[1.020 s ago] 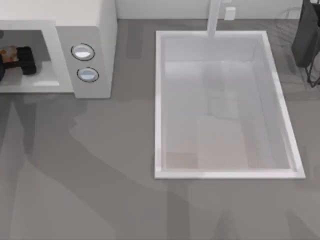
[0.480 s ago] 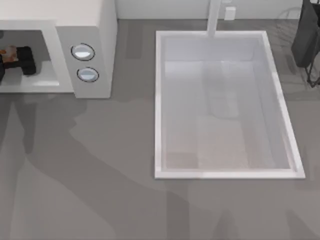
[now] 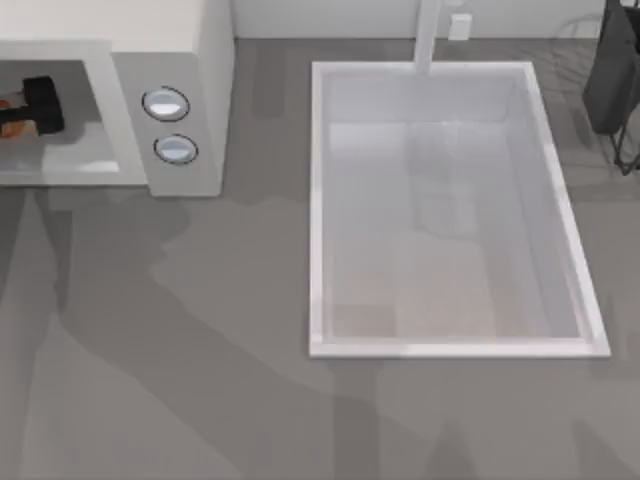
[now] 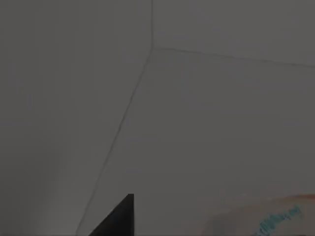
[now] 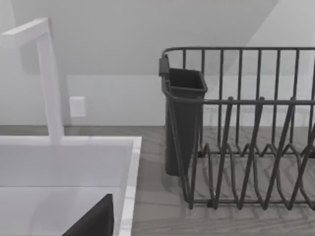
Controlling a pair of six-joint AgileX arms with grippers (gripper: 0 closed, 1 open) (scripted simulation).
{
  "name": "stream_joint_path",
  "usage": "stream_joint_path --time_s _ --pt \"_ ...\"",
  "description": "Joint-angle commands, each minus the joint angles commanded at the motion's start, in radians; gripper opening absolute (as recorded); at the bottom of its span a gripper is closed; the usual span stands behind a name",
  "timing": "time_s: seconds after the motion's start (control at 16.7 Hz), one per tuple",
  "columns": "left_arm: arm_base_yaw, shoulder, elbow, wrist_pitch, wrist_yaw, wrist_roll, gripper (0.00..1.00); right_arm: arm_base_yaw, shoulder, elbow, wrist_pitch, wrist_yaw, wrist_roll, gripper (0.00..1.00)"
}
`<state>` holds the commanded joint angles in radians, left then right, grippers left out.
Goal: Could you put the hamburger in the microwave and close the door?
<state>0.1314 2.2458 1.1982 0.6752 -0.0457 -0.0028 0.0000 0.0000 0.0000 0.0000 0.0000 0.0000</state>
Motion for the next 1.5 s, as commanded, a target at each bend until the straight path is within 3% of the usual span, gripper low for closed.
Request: stream_joint_path --time_s 0.66,1.08,1.5 --pt "0.046 -0.204 -0.414 0.189 0.008 0.042 1.00 0.000 0.000 0.000 0.000 0.000 0.000 1.00" --pt "0.098 -0.342 -0.690 0.319 0.056 0.071 1.00 0.000 0.000 0.000 0.000 0.000 0.000 1.00" --pt "0.140 -0.378 -0.835 0.411 0.118 0.067 1.00 0.000 0.000 0.000 0.000 0.000 0.000 1.00"
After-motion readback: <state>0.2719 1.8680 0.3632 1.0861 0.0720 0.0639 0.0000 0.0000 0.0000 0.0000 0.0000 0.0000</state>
